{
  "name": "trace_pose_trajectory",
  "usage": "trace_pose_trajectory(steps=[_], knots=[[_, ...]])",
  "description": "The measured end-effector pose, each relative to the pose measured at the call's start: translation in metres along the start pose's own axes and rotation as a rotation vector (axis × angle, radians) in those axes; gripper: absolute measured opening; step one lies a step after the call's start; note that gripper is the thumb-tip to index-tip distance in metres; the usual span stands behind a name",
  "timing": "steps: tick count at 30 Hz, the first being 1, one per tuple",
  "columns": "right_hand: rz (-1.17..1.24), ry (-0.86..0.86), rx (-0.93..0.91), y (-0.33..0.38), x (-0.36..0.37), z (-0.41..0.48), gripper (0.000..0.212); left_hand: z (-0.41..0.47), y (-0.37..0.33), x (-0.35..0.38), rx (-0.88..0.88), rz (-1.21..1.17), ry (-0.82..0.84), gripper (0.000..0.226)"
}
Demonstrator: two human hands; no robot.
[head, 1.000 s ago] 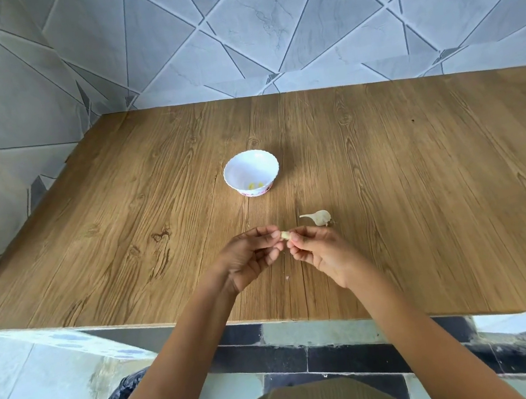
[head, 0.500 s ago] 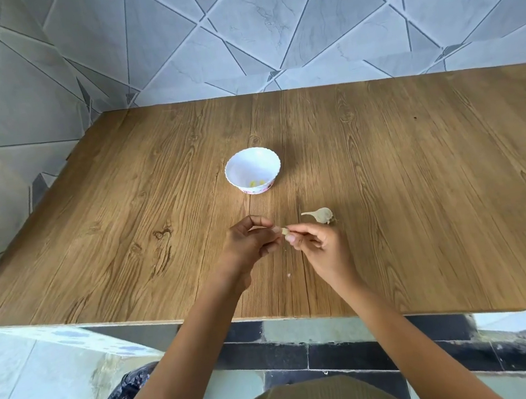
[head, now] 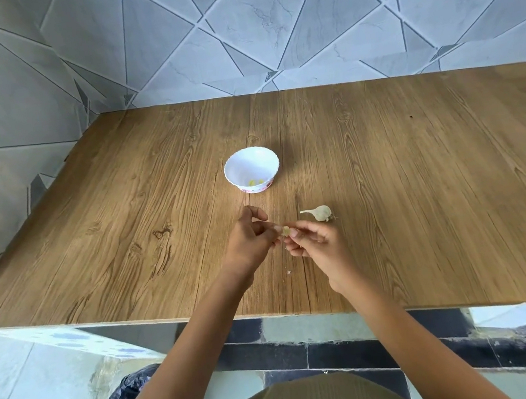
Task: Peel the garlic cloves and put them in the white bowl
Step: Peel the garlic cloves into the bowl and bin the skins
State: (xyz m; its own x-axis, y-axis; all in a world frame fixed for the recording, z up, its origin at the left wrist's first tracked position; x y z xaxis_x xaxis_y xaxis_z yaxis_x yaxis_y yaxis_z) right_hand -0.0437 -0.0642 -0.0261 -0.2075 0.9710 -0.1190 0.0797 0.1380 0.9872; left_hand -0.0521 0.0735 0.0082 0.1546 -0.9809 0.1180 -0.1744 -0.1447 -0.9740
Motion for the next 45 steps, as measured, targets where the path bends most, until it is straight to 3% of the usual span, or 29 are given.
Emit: trace_pose_trajectory(steps=[8,13,16,20,25,30,34,38,41,43,45], knots=[[0.067,-0.008,0.08,0.007,-0.004,0.0,0.007,0.005,-0.001,0.001,0.031,0.065,-0.007,0.024],[0.114,-0.076,0.149,0.004,-0.009,-0.001,0.013,0.005,0.001,-0.007,0.001,0.023,-0.038,0.018],[0.163,-0.072,0.165,0.004,-0.009,-0.001,0.015,0.008,0.003,-0.015,0.053,0.268,-0.012,0.014],[0.204,-0.093,0.192,0.006,-0.01,-0.001,0.013,0.005,-0.001,-0.008,0.255,0.668,0.078,0.02],[0.223,-0.103,0.225,0.006,-0.009,-0.001,0.015,0.0,0.002,-0.003,0.296,0.782,0.033,0.013],[0.299,-0.094,0.301,0.004,-0.009,-0.002,0.014,0.001,-0.004,-0.001,0.352,0.619,0.048,0.017],[0.295,-0.095,0.303,0.002,-0.008,-0.001,0.009,-0.001,-0.005,-0.002,0.394,0.633,-0.009,0.012],[0.237,-0.113,0.274,0.001,-0.007,-0.001,0.008,-0.002,-0.009,0.004,0.326,0.429,0.108,0.014],[0.165,-0.065,0.214,0.004,-0.006,-0.002,0.008,-0.001,-0.01,0.002,0.289,0.409,0.114,0.012],[-0.052,-0.09,0.097,0.006,-0.011,-0.003,0.009,0.005,-0.009,-0.008,0.249,0.39,0.039,0.008],[-0.51,-0.205,-0.159,0.008,-0.02,-0.007,0.012,0.015,-0.01,-0.025,0.243,0.436,-0.085,0.008]])
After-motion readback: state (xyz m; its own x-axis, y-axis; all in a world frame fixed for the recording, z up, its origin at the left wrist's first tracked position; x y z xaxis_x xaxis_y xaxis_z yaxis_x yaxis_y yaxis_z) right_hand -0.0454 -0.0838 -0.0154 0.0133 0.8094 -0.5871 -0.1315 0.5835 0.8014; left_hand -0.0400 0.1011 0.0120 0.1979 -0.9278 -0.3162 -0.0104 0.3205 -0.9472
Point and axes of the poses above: each hand's wrist, its own z-axis towards the middle knuckle, its own x-axis out of the palm, y = z × x, the point moved 5 cm from there along z, towards the middle knuckle, and after that the axes turned 15 degrees about -z, right-handed, at the moved point
